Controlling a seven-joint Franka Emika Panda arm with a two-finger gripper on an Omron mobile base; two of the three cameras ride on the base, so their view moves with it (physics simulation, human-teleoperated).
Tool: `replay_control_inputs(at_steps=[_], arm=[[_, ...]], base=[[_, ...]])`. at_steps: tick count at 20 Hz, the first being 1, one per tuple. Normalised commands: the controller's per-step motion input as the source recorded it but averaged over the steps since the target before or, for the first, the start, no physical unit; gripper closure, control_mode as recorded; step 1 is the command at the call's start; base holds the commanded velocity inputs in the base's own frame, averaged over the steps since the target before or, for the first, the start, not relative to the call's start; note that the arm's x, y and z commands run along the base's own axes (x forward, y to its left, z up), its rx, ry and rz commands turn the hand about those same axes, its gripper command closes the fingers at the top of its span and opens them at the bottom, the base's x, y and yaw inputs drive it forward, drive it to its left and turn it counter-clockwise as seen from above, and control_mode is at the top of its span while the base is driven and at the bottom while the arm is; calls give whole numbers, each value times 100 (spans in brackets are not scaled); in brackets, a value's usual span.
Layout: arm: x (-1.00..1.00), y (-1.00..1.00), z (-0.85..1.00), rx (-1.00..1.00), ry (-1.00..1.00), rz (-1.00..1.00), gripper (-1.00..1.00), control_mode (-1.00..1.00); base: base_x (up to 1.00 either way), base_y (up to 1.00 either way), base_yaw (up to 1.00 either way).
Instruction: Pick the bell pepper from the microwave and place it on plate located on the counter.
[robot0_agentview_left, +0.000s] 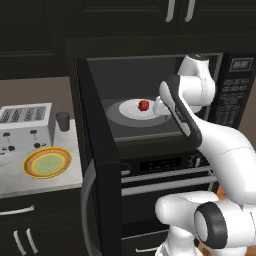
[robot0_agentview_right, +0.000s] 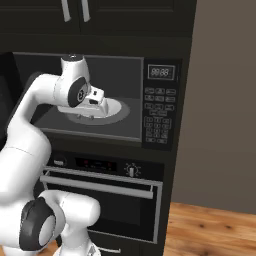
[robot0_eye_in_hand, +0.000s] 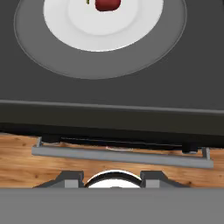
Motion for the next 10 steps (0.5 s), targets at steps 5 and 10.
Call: replay_control_inputs(at_steps=[5,10], arm=[[-20,11,-1,0,-30,0,-100,-100],[13,9,0,7,-51,2,-100,-100]], base=[[0,0,0],[0,0,0]])
